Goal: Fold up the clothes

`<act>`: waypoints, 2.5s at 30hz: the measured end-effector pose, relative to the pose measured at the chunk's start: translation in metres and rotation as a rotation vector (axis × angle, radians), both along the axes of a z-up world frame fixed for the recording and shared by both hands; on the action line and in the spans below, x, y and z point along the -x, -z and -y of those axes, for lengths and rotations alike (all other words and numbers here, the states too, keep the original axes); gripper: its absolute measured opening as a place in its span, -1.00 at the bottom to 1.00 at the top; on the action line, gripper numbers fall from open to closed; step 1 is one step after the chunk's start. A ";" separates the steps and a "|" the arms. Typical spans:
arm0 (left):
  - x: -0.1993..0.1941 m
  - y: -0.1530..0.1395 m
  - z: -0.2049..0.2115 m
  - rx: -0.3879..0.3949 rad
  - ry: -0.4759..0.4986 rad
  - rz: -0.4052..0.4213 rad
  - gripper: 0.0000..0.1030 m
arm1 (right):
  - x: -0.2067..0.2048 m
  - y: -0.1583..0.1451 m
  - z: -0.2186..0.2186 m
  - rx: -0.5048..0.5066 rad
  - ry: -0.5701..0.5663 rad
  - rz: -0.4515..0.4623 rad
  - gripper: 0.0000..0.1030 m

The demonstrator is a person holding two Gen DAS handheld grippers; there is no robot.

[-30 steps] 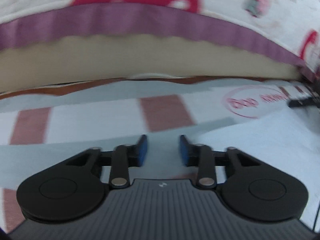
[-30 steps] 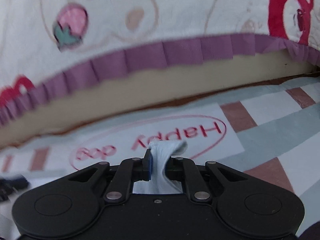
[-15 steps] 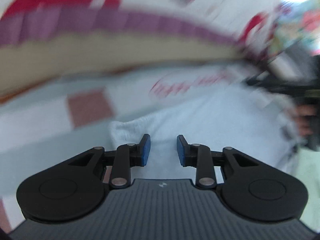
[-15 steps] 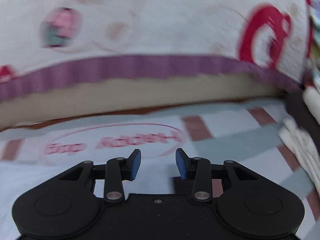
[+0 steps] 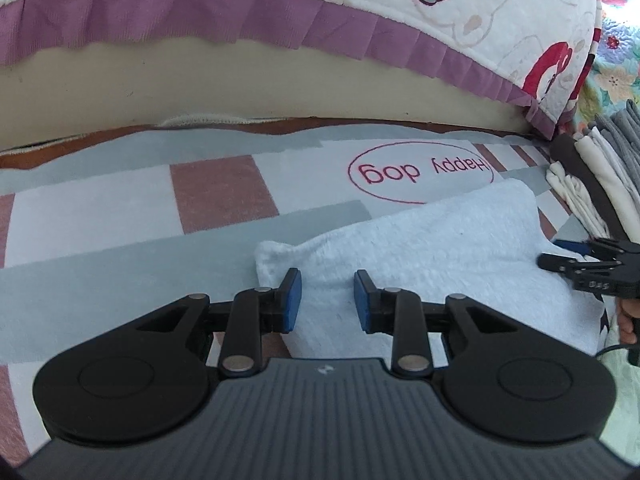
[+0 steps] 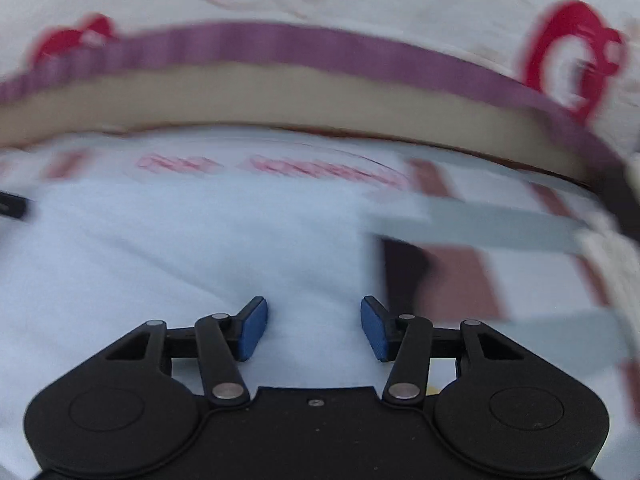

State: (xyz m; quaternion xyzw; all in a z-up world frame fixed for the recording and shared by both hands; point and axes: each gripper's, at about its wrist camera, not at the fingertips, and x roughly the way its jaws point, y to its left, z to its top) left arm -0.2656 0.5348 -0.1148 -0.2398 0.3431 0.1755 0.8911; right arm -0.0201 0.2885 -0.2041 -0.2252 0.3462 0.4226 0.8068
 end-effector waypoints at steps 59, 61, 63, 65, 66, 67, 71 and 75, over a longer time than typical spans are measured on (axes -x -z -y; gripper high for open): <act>-0.043 -0.007 0.178 -0.049 0.360 -0.140 0.15 | 0.057 -0.019 0.086 -0.588 0.280 -0.460 -0.82; -0.045 -0.007 0.179 -0.047 0.351 -0.151 0.15 | 0.056 -0.025 0.087 -0.559 0.255 -0.427 -0.81; -0.044 -0.007 0.179 -0.049 0.350 -0.147 0.16 | 0.051 -0.016 0.093 -0.544 0.322 -0.480 -0.74; -0.043 -0.006 0.179 -0.041 0.344 -0.142 0.16 | 0.049 -0.006 0.099 -0.558 0.365 -0.536 -0.54; -0.042 -0.006 0.179 -0.032 0.340 -0.139 0.16 | 0.049 -0.002 0.100 -0.557 0.371 -0.556 -0.44; -0.042 -0.006 0.177 -0.020 0.335 -0.136 0.16 | 0.049 0.000 0.100 -0.549 0.374 -0.564 -0.33; -0.045 -0.002 0.164 0.056 0.305 -0.114 0.16 | 0.052 0.005 0.099 -0.538 0.393 -0.646 -0.32; -0.040 -0.003 0.144 0.134 0.247 -0.100 0.14 | 0.055 0.012 0.102 -0.515 0.476 -0.732 -0.02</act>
